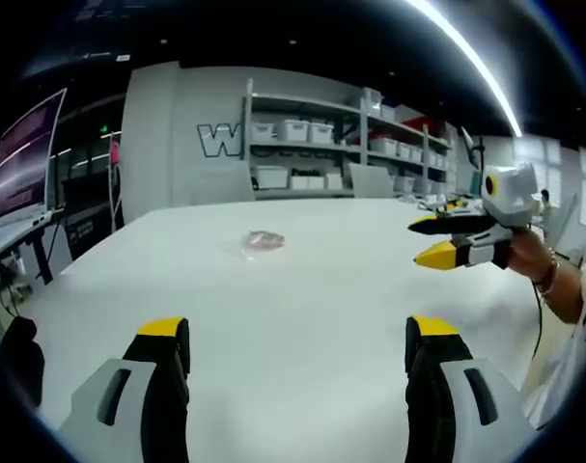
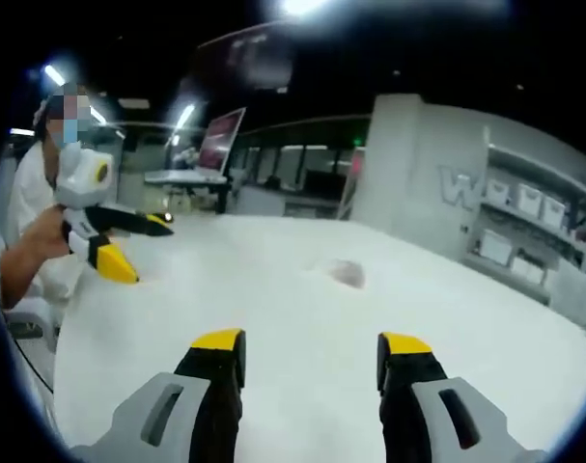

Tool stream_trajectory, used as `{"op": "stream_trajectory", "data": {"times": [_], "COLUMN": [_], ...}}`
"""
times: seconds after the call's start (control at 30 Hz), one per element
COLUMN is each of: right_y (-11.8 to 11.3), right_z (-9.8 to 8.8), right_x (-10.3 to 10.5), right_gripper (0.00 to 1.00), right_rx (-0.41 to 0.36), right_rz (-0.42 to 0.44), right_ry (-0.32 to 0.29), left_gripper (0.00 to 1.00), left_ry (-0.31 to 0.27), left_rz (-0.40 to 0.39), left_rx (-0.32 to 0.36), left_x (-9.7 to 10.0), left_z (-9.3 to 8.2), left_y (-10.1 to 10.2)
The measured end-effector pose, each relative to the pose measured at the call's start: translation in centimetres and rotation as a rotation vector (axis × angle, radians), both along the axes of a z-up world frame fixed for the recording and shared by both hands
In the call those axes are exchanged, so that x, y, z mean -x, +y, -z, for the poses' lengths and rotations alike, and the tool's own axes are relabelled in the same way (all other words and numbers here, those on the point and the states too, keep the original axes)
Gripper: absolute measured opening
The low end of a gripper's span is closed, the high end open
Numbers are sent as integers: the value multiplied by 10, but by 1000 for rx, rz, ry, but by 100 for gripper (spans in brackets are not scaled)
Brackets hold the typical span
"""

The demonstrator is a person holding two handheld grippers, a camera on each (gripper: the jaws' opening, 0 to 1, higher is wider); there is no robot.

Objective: Open the resealable bag by pulling the two sides of the seal apart until the entire bag opening is separated and visibly accessible.

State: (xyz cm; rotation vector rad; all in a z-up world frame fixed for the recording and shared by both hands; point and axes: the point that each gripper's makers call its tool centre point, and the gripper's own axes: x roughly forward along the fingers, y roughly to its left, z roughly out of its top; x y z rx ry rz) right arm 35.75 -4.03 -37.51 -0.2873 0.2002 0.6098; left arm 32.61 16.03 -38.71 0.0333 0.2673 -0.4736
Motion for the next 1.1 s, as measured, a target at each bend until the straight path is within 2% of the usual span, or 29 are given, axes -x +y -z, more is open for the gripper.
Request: {"op": "stream_trajectory", "data": {"times": [0.73, 1.1], "right_y": [7, 16], "right_z": [7, 9], "right_x": [-32, -37], "right_gripper": [51, 49], "right_rx": [40, 83], "right_rz": [-12, -24], "right_ry": [12, -2], "left_gripper": [91, 91], "left_ry": [1, 1], "left_rz": [-8, -9], "left_rx": [-1, -2], "left_x": [-6, -1], "left_z": [1, -2], "left_y": [5, 10]}}
